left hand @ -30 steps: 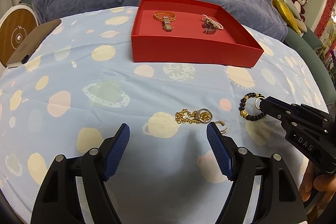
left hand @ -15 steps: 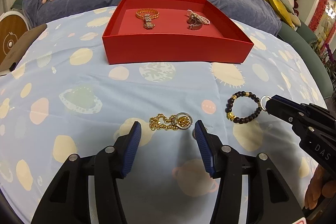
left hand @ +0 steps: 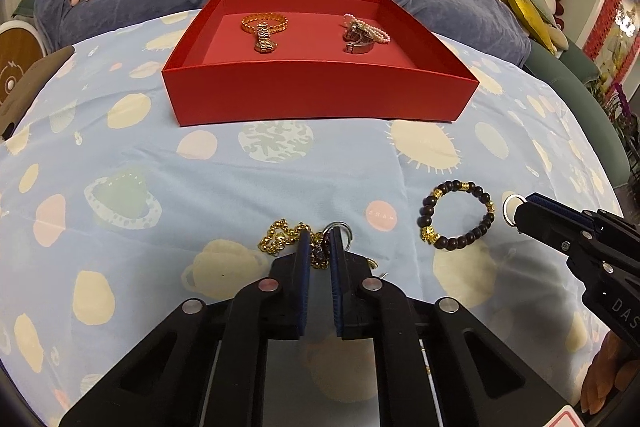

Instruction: Organize jewelry

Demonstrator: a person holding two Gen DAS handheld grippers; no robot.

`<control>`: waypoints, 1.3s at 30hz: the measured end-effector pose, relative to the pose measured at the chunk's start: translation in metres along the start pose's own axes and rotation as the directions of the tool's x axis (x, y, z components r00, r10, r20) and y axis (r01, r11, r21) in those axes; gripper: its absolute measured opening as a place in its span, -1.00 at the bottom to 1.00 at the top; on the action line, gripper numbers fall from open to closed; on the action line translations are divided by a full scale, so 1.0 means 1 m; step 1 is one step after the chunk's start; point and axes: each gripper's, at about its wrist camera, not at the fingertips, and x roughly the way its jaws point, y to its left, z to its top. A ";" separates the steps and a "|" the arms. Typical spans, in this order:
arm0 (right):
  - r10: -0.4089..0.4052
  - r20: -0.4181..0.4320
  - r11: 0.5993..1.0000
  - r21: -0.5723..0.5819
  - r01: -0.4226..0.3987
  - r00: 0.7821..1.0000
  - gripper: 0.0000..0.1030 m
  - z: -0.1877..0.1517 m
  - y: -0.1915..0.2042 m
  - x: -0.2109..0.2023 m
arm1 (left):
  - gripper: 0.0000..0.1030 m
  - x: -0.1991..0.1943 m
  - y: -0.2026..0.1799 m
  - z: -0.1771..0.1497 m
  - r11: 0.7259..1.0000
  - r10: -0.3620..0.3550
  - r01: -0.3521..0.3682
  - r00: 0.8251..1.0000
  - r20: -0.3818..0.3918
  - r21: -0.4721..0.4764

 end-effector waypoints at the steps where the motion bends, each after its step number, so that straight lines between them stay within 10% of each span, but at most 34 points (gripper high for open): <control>1: -0.001 0.001 1.000 0.000 0.001 1.000 -0.77 0.000 -0.001 0.000 | -0.88 -0.001 -0.001 0.000 1.000 0.002 -0.002 1.000 -0.001 -0.001; 16: 0.006 0.027 1.000 0.004 -0.006 1.000 -0.77 0.007 0.003 -0.007 | -0.89 -0.042 0.005 0.011 0.994 -0.098 0.101 0.993 0.073 -0.043; 39: 0.029 0.125 0.999 0.013 -0.030 0.992 -0.77 0.047 0.021 -0.022 | -0.89 -0.072 0.030 0.057 0.993 -0.034 0.054 0.982 0.188 -0.105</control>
